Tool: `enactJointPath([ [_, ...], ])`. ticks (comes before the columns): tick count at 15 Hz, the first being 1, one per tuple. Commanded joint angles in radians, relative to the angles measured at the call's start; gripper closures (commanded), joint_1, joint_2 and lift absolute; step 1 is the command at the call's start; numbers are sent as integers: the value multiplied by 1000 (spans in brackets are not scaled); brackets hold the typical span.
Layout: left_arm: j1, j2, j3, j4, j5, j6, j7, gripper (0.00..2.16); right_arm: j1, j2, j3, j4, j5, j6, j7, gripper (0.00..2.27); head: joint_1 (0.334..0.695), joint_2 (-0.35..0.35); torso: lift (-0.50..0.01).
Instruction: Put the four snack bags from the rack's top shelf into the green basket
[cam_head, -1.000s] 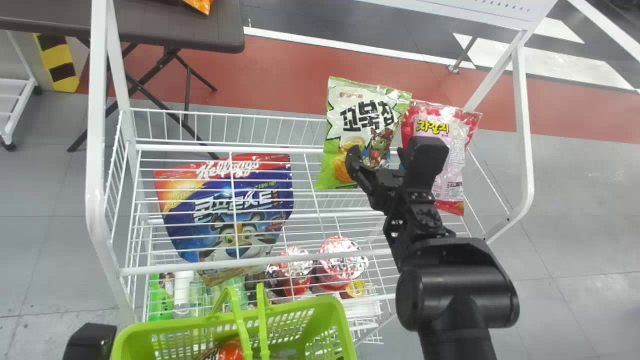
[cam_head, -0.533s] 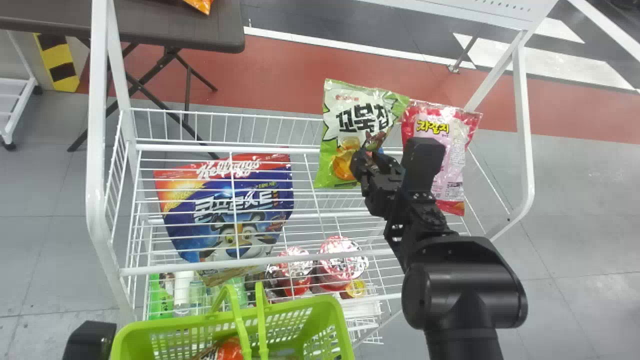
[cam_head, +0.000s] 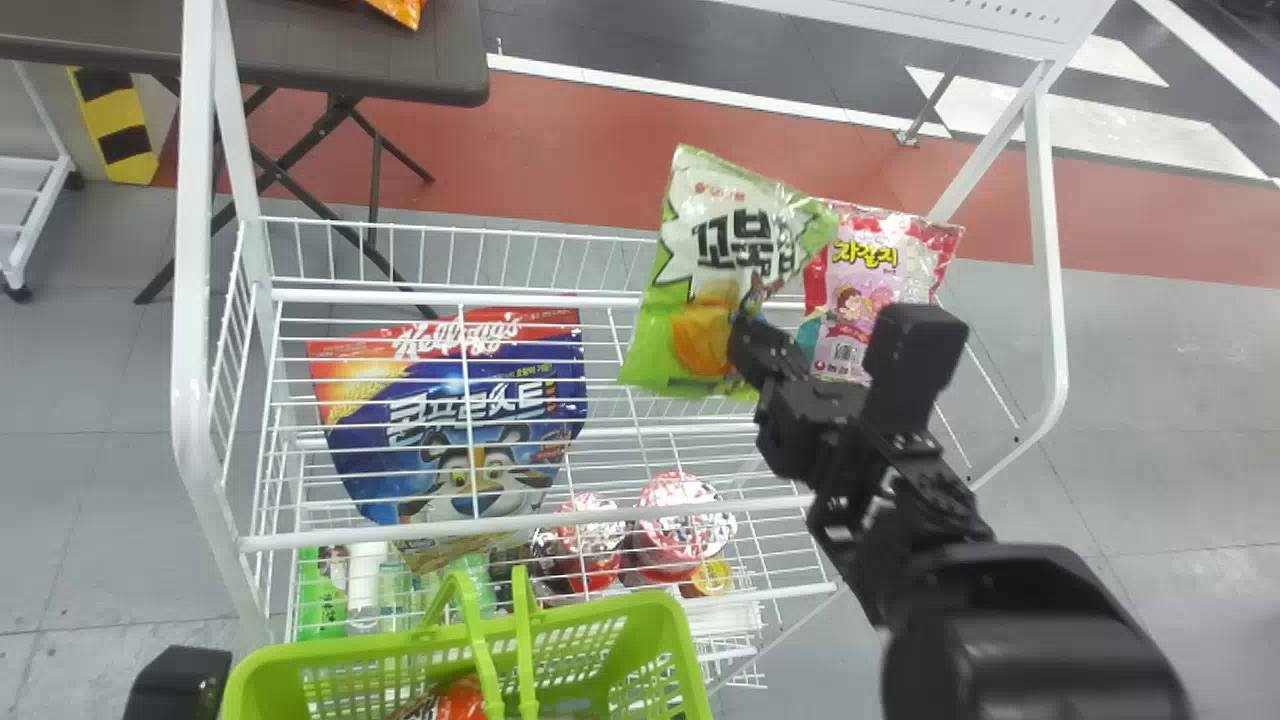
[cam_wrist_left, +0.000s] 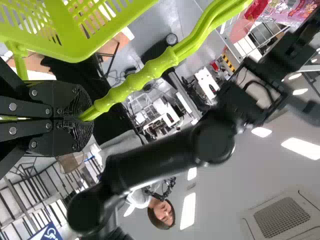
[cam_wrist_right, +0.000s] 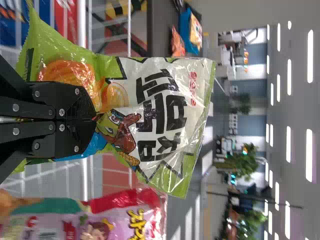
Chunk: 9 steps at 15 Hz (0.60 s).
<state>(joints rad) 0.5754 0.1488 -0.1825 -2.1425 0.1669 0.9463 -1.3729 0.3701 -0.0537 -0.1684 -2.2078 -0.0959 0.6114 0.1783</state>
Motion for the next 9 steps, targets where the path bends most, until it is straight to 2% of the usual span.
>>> enactJointPath([
  [1,1,0,6,0,0,1,2,1531,139,0,-51,-207,-87,201,44,2219,695,-350,0],
  [2,0,0,6,0,0,-2,2,1531,205,8,-99,-294,-145,293,86,2219,695,-350,0],
  [4,0,-5,6,0,0,-2,5,1534,291,35,-165,-406,-192,468,162,2219,695,-350,0],
  [8,20,-12,8,1,-4,-42,20,1534,303,40,-253,-507,-223,961,303,2219,695,-350,0],
  [9,18,-12,6,1,-4,-42,20,1534,303,38,-272,-513,-226,961,328,2219,695,-350,0],
])
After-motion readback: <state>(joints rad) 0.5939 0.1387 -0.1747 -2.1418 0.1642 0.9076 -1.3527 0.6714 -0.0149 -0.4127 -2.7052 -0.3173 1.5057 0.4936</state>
